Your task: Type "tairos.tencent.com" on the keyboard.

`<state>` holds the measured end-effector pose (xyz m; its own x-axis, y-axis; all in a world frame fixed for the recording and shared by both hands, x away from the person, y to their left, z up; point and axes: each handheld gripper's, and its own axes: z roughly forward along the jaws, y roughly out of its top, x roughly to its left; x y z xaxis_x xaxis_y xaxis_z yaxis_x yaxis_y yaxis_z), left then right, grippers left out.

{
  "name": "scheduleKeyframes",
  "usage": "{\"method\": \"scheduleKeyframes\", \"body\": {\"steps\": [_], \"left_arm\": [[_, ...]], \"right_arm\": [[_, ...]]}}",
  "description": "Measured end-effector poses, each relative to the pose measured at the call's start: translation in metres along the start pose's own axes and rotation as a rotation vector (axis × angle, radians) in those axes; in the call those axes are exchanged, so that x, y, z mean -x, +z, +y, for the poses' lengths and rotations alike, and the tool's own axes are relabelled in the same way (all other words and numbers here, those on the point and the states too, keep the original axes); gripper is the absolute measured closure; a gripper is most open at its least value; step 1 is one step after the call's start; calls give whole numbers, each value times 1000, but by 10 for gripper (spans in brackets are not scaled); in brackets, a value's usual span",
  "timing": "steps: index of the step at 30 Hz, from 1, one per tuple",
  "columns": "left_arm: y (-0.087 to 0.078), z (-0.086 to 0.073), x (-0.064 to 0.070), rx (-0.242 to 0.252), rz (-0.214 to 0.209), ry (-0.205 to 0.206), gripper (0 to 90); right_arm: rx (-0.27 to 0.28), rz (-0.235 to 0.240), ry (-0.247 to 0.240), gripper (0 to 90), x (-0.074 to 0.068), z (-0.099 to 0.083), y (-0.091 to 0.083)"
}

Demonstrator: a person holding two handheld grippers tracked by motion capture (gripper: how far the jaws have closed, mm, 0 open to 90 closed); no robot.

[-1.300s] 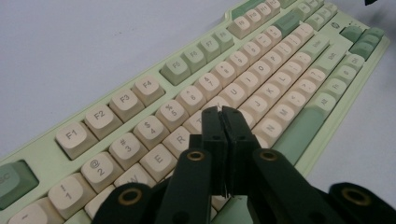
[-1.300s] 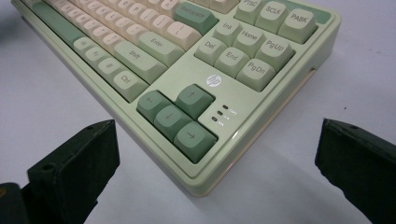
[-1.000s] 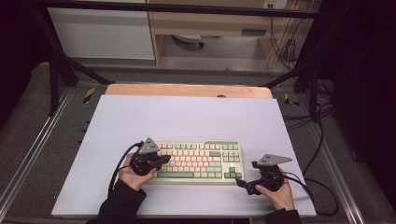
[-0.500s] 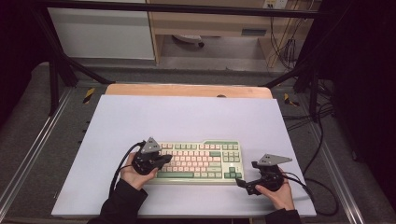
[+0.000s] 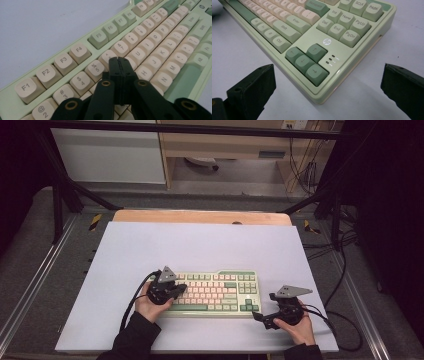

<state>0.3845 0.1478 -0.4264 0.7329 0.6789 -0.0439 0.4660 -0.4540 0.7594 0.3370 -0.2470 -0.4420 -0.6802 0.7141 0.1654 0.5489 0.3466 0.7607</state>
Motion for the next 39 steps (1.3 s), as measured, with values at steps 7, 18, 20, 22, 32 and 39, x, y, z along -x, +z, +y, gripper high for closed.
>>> {"method": "scheduleKeyframes", "body": {"steps": [7, 18, 20, 22, 32, 39], "left_arm": [[-7, 0, 2, 0, -3, 11, 896], [-25, -2, 3, 24, -9, 22, 896], [-29, -3, 2, 26, -7, 24, 896], [-32, -4, 2, 24, -7, 24, 896], [-42, -13, -4, 19, 10, 17, 896], [-50, -20, -8, 15, 22, 15, 896]], "right_arm": [[0, -1, 2, 3, 0, 0, 0], [-1, -2, 1, 3, 0, 0, 0], [0, -2, 2, 3, 0, 0, 0], [-1, -2, 2, 3, 0, 0, 0], [0, -3, 0, 3, 0, 0, 0], [2, -4, -3, 3, 0, 0, -1]]}}
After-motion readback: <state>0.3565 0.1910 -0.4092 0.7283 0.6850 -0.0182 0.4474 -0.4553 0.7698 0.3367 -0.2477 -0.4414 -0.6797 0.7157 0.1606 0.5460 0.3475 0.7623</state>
